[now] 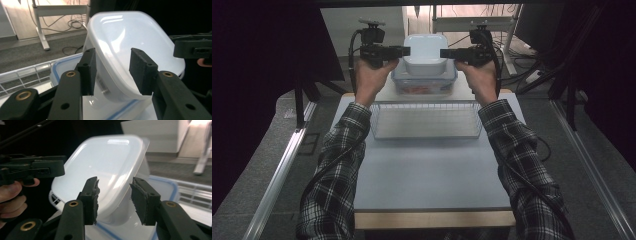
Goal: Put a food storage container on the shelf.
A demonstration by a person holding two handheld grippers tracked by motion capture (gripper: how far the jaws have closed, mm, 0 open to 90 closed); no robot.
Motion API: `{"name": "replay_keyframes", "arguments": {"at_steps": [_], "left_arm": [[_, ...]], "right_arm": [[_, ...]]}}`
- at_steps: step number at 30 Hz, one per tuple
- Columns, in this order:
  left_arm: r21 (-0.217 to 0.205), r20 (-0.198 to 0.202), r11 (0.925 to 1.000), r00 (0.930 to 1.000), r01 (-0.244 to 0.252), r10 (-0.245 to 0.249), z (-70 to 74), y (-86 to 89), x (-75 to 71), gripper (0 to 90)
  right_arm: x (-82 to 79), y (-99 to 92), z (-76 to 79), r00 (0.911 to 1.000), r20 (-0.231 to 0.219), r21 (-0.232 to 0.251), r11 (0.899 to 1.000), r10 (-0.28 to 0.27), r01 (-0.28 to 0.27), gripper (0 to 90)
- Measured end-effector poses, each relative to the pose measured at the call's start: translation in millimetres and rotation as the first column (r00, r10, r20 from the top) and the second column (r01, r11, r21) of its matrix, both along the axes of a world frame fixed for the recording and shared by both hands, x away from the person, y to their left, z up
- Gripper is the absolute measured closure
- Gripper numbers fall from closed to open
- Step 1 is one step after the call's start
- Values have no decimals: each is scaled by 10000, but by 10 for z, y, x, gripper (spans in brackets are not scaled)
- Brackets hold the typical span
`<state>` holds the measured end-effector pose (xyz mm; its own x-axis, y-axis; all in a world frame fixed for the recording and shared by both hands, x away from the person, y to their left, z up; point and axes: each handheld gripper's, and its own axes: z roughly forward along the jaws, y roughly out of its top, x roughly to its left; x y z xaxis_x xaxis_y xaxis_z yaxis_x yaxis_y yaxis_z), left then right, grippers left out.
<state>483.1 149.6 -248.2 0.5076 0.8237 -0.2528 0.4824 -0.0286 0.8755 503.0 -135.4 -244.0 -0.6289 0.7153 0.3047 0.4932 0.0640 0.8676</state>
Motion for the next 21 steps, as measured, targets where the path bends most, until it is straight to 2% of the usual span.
{"name": "replay_keyframes", "arguments": {"at_steps": [5,8,10,16,21], "left_arm": [[80,34,10000,10000,34,-34,2,1,40,552],[494,166,9988,9999,-16,8,29,-22,11,537],[623,263,9980,9996,116,-133,44,-30,-13,510],[979,565,9935,9964,578,-636,69,-54,-126,368],[1045,731,9864,9881,1273,-1352,67,-57,-224,254]], "right_arm": [[-3,64,33,9993,333,-472,9987,-183,198,589],[-23,92,46,9975,675,-774,9966,-233,285,589],[-37,102,54,9960,872,-892,9957,-170,248,567],[-101,93,85,9921,1248,-981,9952,126,-3,452],[-158,78,84,9898,1302,-1158,9923,585,-434,315]]}}
